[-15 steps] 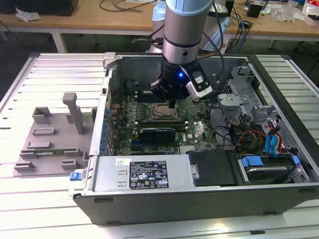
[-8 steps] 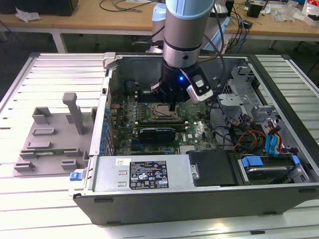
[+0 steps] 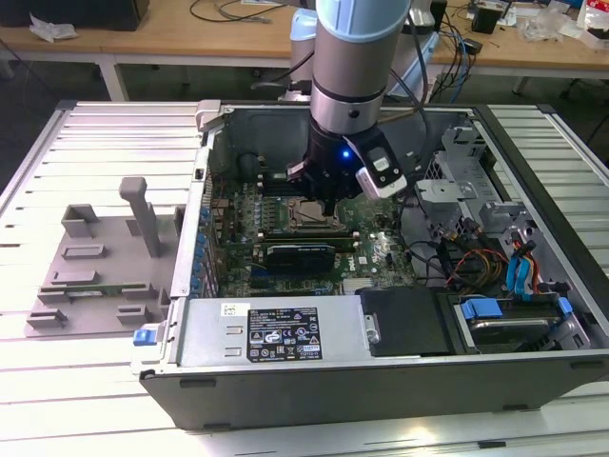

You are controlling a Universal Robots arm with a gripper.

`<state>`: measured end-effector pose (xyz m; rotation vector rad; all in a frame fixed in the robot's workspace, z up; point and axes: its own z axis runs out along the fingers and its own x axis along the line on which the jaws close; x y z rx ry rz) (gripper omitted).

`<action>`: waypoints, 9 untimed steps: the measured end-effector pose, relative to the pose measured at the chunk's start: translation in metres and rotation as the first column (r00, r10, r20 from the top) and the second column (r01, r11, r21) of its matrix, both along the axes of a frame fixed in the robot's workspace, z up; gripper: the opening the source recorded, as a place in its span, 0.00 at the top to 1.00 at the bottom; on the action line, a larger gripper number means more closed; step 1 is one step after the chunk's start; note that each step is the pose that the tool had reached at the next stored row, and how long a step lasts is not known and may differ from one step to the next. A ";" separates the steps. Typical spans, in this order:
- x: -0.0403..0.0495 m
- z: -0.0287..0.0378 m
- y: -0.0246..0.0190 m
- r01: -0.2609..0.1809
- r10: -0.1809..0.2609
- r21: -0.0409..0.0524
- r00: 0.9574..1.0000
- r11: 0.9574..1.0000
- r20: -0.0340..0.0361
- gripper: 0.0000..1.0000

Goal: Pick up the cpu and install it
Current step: 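Install the second cpu locking lever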

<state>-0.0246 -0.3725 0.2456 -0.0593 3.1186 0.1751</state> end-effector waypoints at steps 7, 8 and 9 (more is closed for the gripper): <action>-0.0066 -0.0021 -0.0170 0.000 0.000 0.049 1.000 0.999 0.000 0.89; -0.0076 -0.0026 -0.0170 0.000 0.000 0.055 1.000 0.998 0.000 0.89; -0.0081 -0.0030 -0.0170 0.000 0.000 0.056 1.000 0.998 0.000 0.89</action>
